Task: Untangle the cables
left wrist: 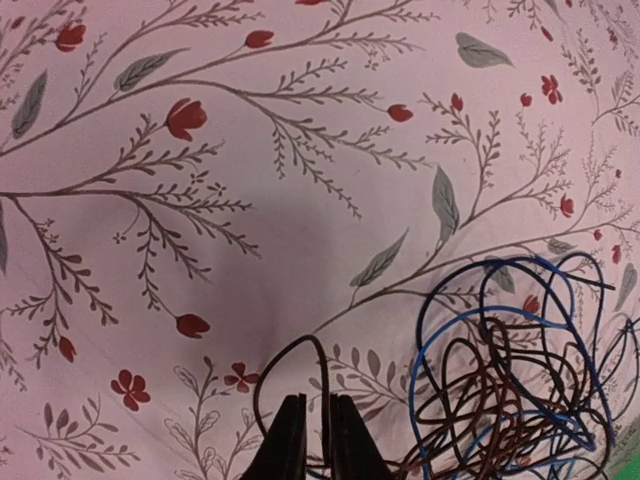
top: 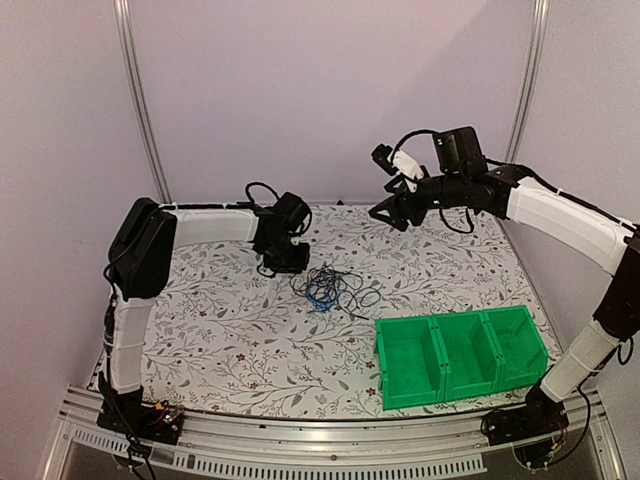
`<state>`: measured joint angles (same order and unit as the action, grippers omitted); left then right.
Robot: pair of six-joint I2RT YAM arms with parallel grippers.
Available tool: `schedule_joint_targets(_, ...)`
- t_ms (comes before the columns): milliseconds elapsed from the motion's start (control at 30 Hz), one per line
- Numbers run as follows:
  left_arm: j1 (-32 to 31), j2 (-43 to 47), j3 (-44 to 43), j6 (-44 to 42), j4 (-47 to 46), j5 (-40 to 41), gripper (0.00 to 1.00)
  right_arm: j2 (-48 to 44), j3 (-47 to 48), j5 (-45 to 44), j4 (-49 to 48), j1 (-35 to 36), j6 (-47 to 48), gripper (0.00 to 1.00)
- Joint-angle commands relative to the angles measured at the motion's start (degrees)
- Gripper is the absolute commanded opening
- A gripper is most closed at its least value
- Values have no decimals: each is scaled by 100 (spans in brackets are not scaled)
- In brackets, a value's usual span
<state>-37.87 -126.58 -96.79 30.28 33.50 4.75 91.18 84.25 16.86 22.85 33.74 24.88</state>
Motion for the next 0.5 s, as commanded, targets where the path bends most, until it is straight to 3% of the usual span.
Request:
schedule_joint_targets(0,3,70,-188,-76,96,-90,2,-199,-259,93,-183,23,33,80)
schedule_joint_targets(133,-23,563,-147,-211,102,-82,0,-68,-354,113,-579,-66,-147,83)
schedule_joint_targets(333,-30,1808,355,-361,-238,-159,0,542,-17,1403,-838,-222,-657,84)
schedule_joint_targets(467,-45,2487,774,-253,-717,-426,0,1086,308,1667,-954,-104,-896,88)
